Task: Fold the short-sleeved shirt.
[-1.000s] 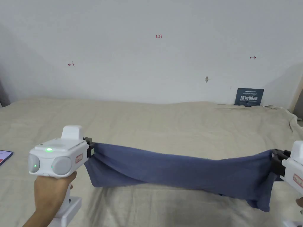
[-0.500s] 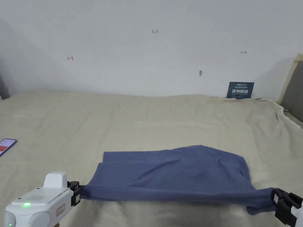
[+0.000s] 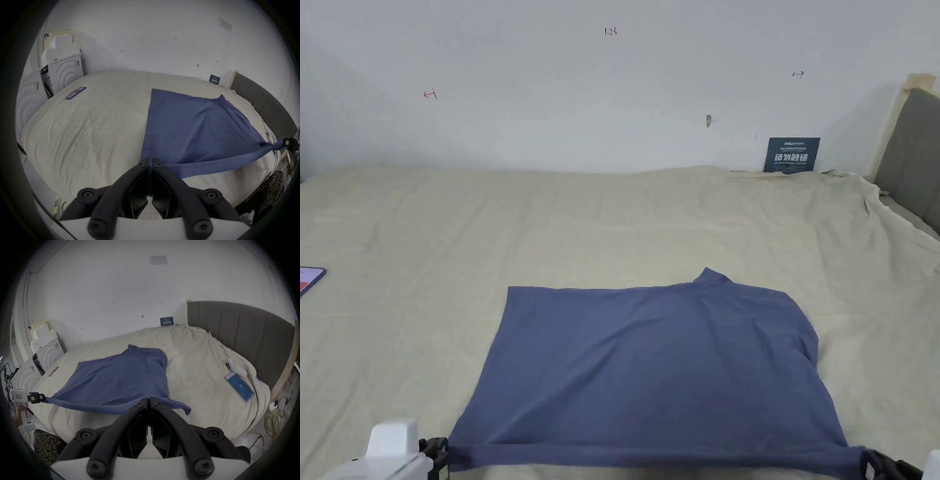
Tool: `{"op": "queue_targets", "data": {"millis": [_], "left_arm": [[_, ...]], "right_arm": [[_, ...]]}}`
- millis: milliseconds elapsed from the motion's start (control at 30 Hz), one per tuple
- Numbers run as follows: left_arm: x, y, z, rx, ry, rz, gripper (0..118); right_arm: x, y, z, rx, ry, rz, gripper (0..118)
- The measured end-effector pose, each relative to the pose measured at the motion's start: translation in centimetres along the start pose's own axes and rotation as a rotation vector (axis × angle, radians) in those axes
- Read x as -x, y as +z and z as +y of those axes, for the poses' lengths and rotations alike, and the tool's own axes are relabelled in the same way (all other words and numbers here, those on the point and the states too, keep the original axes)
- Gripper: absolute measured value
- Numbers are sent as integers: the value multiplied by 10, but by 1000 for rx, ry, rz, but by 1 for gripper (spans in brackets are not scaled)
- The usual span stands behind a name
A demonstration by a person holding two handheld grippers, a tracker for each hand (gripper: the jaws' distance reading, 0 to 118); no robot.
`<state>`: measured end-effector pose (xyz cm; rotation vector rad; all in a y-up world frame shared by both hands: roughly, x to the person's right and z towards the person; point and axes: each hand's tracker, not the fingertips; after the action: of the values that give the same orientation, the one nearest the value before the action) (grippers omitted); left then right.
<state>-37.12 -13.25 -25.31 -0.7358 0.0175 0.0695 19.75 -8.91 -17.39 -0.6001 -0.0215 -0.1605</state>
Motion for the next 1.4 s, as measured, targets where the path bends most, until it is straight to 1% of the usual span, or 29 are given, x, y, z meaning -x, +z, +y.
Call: {"op": "queue_targets", "data": {"millis": [67,200,233,333,467,533,600,633,667,700,733,767,800,833,867,967,1100,1200,1267,1300,1333,1367,1400], "left_arm": [[-2,-6,-10,23,-14,13,0],[-7,-15,-25,73,-21,35,0],[-7,-18,-29,90,-21,37,0],[-8,-27,-38,138,-29,42,0],[-10,-32,-45,160,-10,43,0],[-10,-32,-44,162,10,43,3],[-6,-33,-43,166,56,18,16],[-5,-33,-41,178,78,17,27],[-5,-31,-38,183,87,13,46],[-8,-25,-33,182,86,19,54],[-11,-18,-29,179,85,29,54],[-13,-13,-24,161,83,32,81],[-14,-8,-19,147,88,26,100],[-13,-4,-11,120,92,0,113],[-15,3,-2,72,86,-22,118],[-27,28,26,-40,48,-27,118],[-43,54,58,-175,-4,-14,118],[-52,66,77,-221,-6,-30,117],[-59,68,86,-239,-16,-21,116],[-64,70,89,-250,-19,-3,113],[-67,72,91,-271,-18,6,108],[-70,72,93,-289,-25,0,95],[-72,74,93,-308,-30,-6,82]], "right_arm": [[0,-8,-12,36,15,-23,0],[-5,-28,-35,117,-34,-41,0],[-5,-33,-41,135,-25,-57,0],[-8,-44,-56,173,-38,-75,0],[-9,-53,-67,232,-39,-104,0],[-9,-54,-68,254,-47,-110,1],[-8,-52,-66,250,-61,-104,3],[-7,-50,-63,250,-62,-104,9],[-6,-49,-59,253,-61,-101,22],[-5,-46,-56,251,-60,-105,29],[-4,-43,-52,237,-57,-106,29],[-2,-39,-46,224,-53,-104,59],[-1,-36,-41,215,-52,-102,80],[0,-32,-33,188,-51,-94,95],[2,-25,-24,148,-51,-81,100],[11,-7,7,58,-46,-53,100],[24,16,50,-79,-9,-28,102],[36,29,77,-174,39,-18,107],[45,36,90,-221,84,-33,107],[48,38,94,-243,105,-44,106],[52,40,98,-260,122,-52,106],[55,41,101,-273,140,-55,103],[57,42,102,-281,149,-61,96]]}}
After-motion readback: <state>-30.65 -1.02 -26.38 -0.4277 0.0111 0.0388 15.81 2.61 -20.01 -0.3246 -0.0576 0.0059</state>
